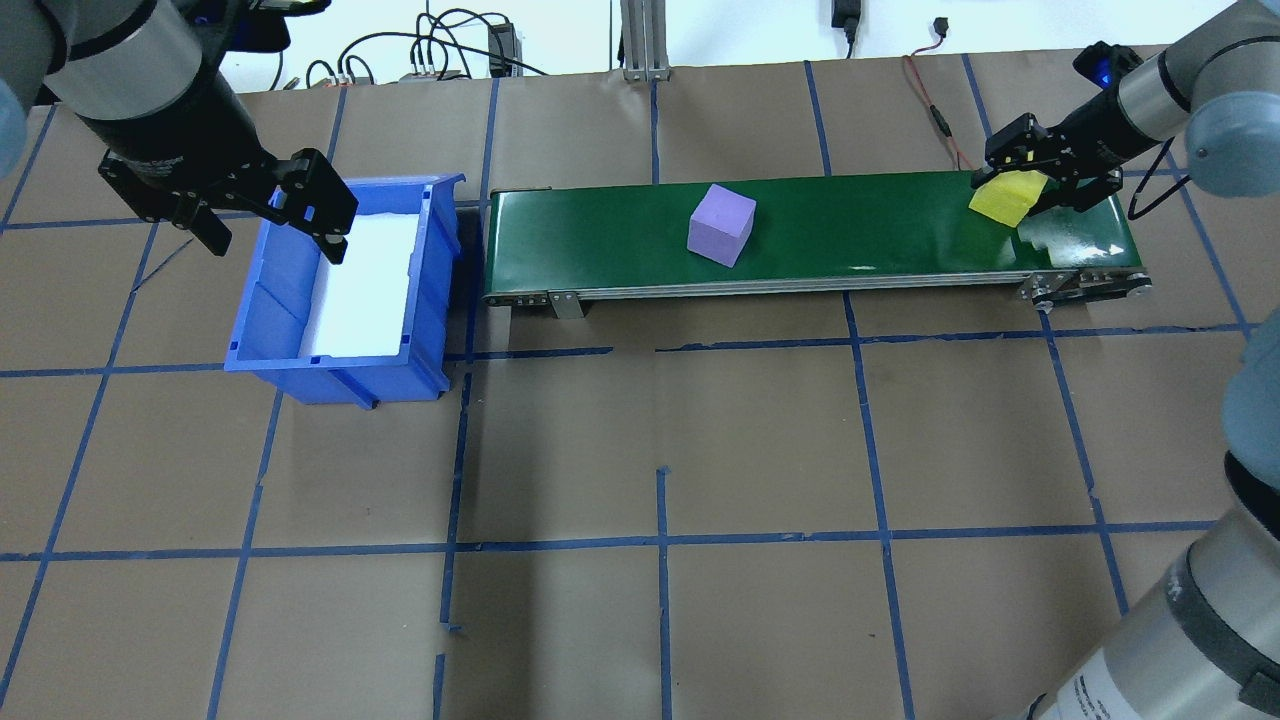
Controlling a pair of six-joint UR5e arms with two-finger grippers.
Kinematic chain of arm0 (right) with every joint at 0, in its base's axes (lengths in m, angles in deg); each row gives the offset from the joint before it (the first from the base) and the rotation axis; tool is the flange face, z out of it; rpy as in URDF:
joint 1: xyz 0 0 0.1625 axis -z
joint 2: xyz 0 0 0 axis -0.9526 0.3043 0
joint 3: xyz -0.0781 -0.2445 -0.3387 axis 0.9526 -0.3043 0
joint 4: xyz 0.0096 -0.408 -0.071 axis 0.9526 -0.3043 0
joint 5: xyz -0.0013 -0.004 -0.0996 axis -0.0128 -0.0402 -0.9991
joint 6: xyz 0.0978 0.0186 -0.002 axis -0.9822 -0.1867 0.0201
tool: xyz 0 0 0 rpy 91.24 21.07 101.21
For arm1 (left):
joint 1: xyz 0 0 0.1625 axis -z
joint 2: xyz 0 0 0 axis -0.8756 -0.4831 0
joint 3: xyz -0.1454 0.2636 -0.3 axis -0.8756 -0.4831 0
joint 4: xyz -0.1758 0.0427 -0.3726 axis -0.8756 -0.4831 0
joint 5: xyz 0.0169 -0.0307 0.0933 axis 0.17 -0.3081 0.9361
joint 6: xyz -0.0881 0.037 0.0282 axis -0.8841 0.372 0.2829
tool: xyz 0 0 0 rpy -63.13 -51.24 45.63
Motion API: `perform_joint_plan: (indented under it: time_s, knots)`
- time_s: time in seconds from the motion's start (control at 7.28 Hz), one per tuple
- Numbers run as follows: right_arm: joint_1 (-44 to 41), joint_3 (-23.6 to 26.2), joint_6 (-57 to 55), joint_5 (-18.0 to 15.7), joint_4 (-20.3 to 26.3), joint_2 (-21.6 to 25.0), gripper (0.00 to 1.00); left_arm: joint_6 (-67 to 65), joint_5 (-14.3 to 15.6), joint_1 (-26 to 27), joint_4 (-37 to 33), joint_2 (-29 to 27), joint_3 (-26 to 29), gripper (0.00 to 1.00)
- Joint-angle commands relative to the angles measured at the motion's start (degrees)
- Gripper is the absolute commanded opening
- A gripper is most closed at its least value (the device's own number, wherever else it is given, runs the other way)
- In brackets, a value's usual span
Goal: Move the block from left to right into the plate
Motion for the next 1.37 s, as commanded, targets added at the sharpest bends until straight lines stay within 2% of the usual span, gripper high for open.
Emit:
perform_joint_plan:
  time_s: [0.0, 0.14, 0.41, 0.55, 0.69, 0.82, 0.96, 1.24]
  knots:
    - [0.0, 0.3, -0.1, -1.4, 0.0, 0.5, 0.38, 0.4, 0.3, -0.1, -0.2, 0.7, -0.2, 1.00]
    - [0.0, 0.3, -0.7, -3.8, 0.8, 2.7, 0.30, 0.6, 0.1, -0.1, 0.0, 0.7, -0.1, 1.00]
    - [0.7, 0.7, 0.7, -8.8, 6.5, 6.8, 0.29, 1.0, 0.4, -0.1, 0.0, 0.9, 0.3, 1.00]
    - [4.6, 0.9, 2.4, -12.9, 14.1, 9.9, 0.21, 1.0, 0.4, -0.1, -0.2, 1.1, -0.3, 1.00]
    - [10.6, 0.9, 8.6, -13.7, 20.5, 13.3, 0.21, 1.0, 0.2, -0.1, 0.0, 1.1, -0.3, 1.00]
    - [16.9, 2.2, 18.8, -15.9, 20.8, 15.1, 0.21, 1.0, 0.3, -0.1, 0.0, 1.1, -0.3, 1.00]
    - [22.8, 3.3, 23.0, -21.1, 20.8, 15.3, 0.21, 1.1, 0.2, -0.2, 0.0, 1.1, -0.3, 1.00]
    - [36.9, 7.1, 38.8, -22.6, 20.0, 15.3, 0.21, 1.1, -0.2, -0.1, 0.0, 1.0, -0.4, 1.00]
